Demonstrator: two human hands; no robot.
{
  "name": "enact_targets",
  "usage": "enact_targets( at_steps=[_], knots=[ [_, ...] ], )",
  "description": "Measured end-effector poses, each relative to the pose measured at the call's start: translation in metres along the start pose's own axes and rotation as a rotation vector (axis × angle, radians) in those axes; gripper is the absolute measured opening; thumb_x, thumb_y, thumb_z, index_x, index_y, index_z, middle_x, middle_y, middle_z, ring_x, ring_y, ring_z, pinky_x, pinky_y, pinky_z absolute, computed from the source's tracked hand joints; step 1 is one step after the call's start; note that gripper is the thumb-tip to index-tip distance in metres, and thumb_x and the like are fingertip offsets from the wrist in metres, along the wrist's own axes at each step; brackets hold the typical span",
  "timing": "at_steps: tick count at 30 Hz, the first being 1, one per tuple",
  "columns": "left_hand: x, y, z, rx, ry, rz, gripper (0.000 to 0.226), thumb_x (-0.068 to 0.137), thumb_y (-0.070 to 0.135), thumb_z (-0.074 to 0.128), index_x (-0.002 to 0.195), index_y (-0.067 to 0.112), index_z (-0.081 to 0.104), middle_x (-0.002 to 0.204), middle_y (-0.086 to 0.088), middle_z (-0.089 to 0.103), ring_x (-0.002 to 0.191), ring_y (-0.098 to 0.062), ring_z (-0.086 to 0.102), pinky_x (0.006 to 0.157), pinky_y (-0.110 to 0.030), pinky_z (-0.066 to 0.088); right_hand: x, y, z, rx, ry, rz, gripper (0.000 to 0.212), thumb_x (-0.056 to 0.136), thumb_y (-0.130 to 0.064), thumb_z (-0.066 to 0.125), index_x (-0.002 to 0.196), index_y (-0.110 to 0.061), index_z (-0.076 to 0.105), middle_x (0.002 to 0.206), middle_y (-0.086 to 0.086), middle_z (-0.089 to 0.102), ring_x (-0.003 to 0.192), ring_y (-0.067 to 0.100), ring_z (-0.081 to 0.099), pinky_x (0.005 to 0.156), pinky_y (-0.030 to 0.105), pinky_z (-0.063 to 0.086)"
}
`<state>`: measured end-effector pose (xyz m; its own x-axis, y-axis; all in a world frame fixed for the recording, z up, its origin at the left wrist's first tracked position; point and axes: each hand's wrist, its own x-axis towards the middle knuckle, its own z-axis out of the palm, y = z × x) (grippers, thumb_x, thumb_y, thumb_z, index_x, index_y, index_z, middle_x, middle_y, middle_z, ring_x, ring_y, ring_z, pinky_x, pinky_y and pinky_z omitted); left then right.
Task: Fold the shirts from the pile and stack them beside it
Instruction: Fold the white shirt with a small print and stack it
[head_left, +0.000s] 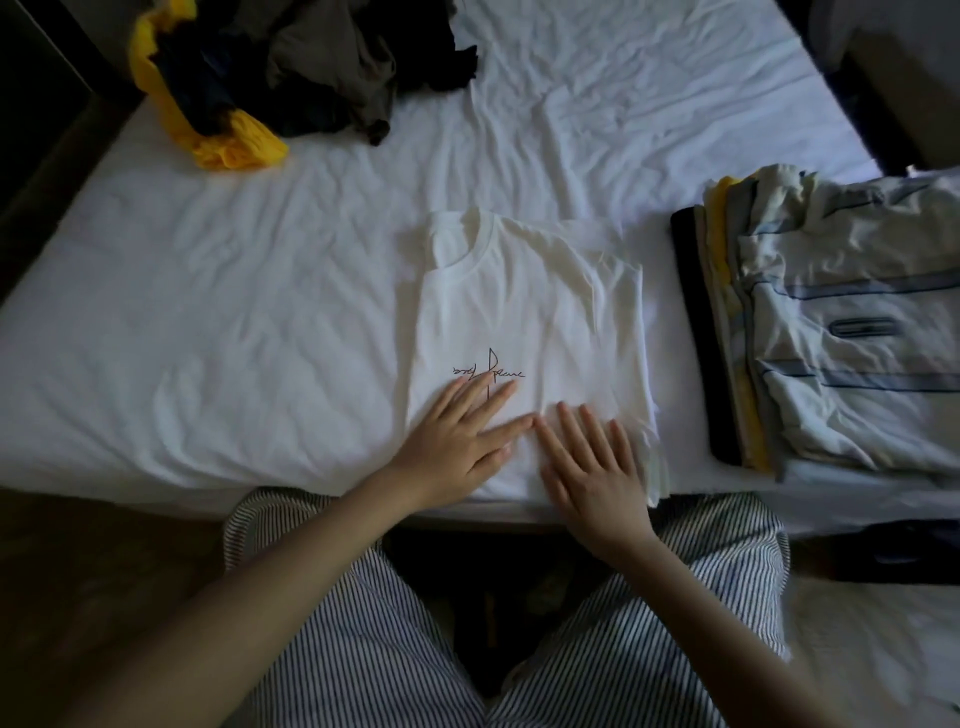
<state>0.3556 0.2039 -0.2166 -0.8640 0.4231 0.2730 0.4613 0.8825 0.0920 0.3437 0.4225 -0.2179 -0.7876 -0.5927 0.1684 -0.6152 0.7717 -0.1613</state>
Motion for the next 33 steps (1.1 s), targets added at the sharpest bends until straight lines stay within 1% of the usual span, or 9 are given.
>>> enact_targets(
  at_steps=[3,6,10,12,16,19,23,28,33],
  knots=[
    [-0.003,-0.003,-0.017,-0.446,0.077,-0.168,0.039,0.093,0.031,0.043,0.122,0.015,0.063,0.134,-0.013,0.055,0.127,-0.02,0.042,0.107,-0.036,0.029,0.004,0.004,-0.011,0.247,0.112,0.073,0.046,0.097,-0.038,0.032,0.137,-0.019,0.043,0.143,0.004,0.044,0.133,0.023,0.033,0.112,0.032,0.014],
    [0.009,-0.017,-0.03,-0.638,0.326,-0.58,0.042,0.083,0.026,0.044,0.11,0.003,0.067,0.119,-0.006,0.058,0.113,-0.014,0.049,0.101,-0.024,0.033,0.026,0.014,-0.034,0.374,0.292,0.339,0.049,0.09,-0.036,0.038,0.128,-0.011,0.056,0.136,0.011,0.053,0.129,0.03,0.043,0.107,0.041,0.026],
    [0.039,-0.038,-0.046,-0.916,0.342,-1.099,0.021,0.063,0.03,0.052,0.08,0.019,0.055,0.085,-0.011,0.056,0.078,-0.015,0.047,0.07,-0.033,0.039,0.065,0.031,-0.056,0.671,0.225,0.756,0.055,0.089,-0.039,0.044,0.134,-0.008,0.046,0.135,0.011,0.048,0.128,0.03,0.041,0.104,0.042,0.034],
    [0.047,-0.048,-0.046,-1.045,0.301,-1.201,0.034,0.054,0.037,0.057,0.082,0.016,0.057,0.084,-0.005,0.057,0.075,-0.016,0.05,0.069,-0.032,0.04,0.08,0.042,-0.062,0.716,0.147,0.929,0.061,0.085,-0.044,0.044,0.13,-0.004,0.047,0.121,0.012,0.051,0.121,0.033,0.046,0.095,0.039,0.039],
    [0.057,-0.06,-0.053,-1.07,0.214,-1.242,0.022,0.058,0.03,0.06,0.073,0.014,0.058,0.078,-0.007,0.059,0.071,-0.018,0.052,0.068,-0.031,0.041,0.102,0.05,-0.071,0.863,0.02,0.958,0.02,0.088,-0.026,0.055,0.078,-0.009,0.053,0.075,0.008,0.053,0.076,0.026,0.053,0.061,0.031,0.039],
    [0.061,-0.063,-0.063,-1.206,0.12,-1.259,0.01,0.076,0.021,0.07,0.077,0.014,0.062,0.081,-0.007,0.065,0.07,-0.02,0.059,0.067,-0.028,0.048,0.111,0.054,-0.075,1.001,-0.059,0.967,0.02,0.084,-0.017,0.066,0.092,-0.003,0.056,0.078,0.012,0.057,0.071,0.026,0.057,0.065,0.034,0.049],
    [0.063,-0.061,-0.071,-1.332,-0.013,-1.23,0.006,0.092,0.015,0.059,0.093,0.021,0.06,0.089,-0.002,0.066,0.078,-0.019,0.062,0.066,-0.029,0.049,0.113,0.058,-0.086,1.303,-0.31,1.031,0.017,0.089,-0.02,0.062,0.097,-0.004,0.061,0.083,0.01,0.062,0.072,0.023,0.061,0.061,0.035,0.049],
    [0.066,-0.049,-0.075,-1.398,-0.069,-1.166,0.033,0.092,0.007,0.042,0.113,0.03,0.053,0.092,-0.008,0.056,0.069,-0.021,0.048,0.055,-0.027,0.03,0.103,0.057,-0.089,1.538,-0.333,0.915,0.017,0.094,-0.025,0.054,0.103,-0.012,0.06,0.091,0.007,0.067,0.075,0.018,0.068,0.055,0.027,0.056],
    [0.078,-0.041,-0.085,-1.461,-0.027,-1.076,0.058,0.089,-0.003,0.036,0.13,0.037,0.046,0.094,0.0,0.062,0.076,-0.022,0.049,0.055,-0.029,0.034,0.1,0.065,-0.109,1.641,-0.289,0.825,0.02,0.096,-0.02,0.046,0.104,-0.008,0.06,0.073,0.005,0.072,0.064,0.017,0.07,0.055,0.028,0.057]
  ],
)
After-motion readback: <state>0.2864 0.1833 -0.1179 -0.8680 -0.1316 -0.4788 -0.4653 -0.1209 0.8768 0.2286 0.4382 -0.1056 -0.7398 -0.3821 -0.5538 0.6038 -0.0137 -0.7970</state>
